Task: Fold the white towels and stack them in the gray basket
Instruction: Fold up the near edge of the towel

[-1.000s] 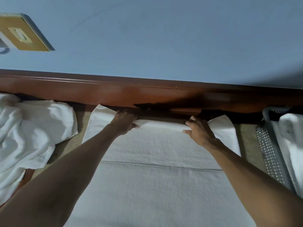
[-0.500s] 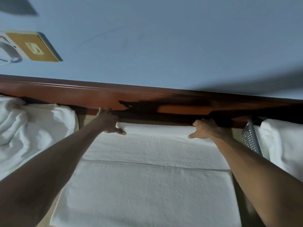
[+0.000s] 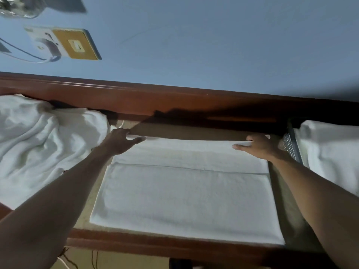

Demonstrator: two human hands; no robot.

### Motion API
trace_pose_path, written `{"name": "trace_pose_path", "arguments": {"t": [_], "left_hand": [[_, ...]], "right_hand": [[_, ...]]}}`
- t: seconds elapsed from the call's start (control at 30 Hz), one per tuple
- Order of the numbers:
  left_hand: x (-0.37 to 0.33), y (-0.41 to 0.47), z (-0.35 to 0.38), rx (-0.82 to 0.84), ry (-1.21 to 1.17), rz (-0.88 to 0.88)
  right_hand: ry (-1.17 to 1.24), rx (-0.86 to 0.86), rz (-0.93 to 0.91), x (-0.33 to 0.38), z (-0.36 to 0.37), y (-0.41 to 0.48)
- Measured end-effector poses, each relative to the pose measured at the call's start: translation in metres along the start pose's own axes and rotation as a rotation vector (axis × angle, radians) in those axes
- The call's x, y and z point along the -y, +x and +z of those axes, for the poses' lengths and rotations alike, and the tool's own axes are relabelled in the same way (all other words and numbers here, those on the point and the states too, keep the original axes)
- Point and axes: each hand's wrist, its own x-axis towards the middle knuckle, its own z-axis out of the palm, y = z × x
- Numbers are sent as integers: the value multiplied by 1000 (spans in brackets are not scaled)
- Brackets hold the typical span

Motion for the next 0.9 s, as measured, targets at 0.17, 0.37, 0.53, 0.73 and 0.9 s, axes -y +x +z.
{"name": "trace_pose_path", "arguments": {"t": [0.17, 0.37, 0.53, 0.73, 0.9], "left_hand": [[17, -51, 22, -155, -90, -13], [45, -112, 55, -291, -205, 29], [65, -167, 79, -333, -334, 73], [86, -210, 108, -340, -314, 117], [95, -236, 128, -339, -222, 103]], "right_hand": [[38, -288, -22, -23, 43, -41], [240, -401, -115, -42, 84, -121], [255, -456, -168, -62, 116, -176], [239, -538, -175, -83, 152, -221], [258, -571, -175, -92, 170, -245]]}}
